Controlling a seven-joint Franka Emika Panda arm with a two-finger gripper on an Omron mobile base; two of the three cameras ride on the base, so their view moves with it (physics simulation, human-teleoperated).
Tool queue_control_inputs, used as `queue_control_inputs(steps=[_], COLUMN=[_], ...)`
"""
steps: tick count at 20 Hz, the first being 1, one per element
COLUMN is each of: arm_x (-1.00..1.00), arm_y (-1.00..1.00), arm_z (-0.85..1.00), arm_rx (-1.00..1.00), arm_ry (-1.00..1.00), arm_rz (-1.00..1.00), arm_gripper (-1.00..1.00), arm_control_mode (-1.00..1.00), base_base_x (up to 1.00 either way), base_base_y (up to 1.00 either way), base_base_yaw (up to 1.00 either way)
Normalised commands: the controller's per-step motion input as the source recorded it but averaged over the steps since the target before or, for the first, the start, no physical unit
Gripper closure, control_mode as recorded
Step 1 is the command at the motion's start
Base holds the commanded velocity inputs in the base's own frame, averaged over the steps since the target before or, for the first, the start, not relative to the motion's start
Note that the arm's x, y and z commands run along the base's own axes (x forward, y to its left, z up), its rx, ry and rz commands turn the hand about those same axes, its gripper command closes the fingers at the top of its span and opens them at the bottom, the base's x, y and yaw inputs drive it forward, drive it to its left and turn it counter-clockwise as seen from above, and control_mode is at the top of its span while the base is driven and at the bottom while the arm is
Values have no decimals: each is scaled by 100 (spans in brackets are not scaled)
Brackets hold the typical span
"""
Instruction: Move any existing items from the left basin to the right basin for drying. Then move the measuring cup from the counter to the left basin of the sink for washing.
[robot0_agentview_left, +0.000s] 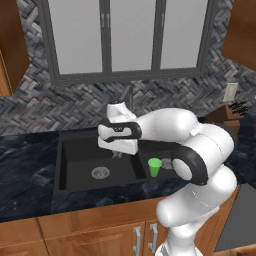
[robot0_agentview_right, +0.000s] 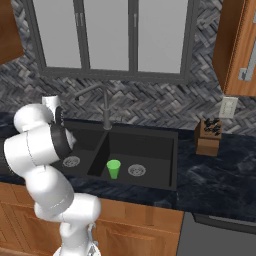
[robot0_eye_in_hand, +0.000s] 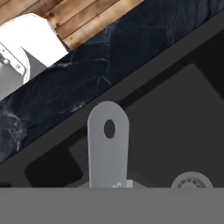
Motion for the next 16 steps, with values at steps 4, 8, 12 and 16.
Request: queue_control_inputs(steps=[4, 8, 12, 16], arm_x=[31, 29, 20, 17], arm_y=[0, 0, 0, 1], arm_z=[-31, -33, -32, -33], arm_rx=[0, 0, 0, 0], arm_ry=[4, 4, 1, 0], arm_rz=[0, 0, 0, 0], arm_gripper=[100, 100, 100, 100], arm_control_mode=[-100, -100, -100, -100], base_base_x=[0, 0, 0, 0], base_base_y=[0, 0, 0, 0], base_base_yaw=[0, 0, 0, 0])
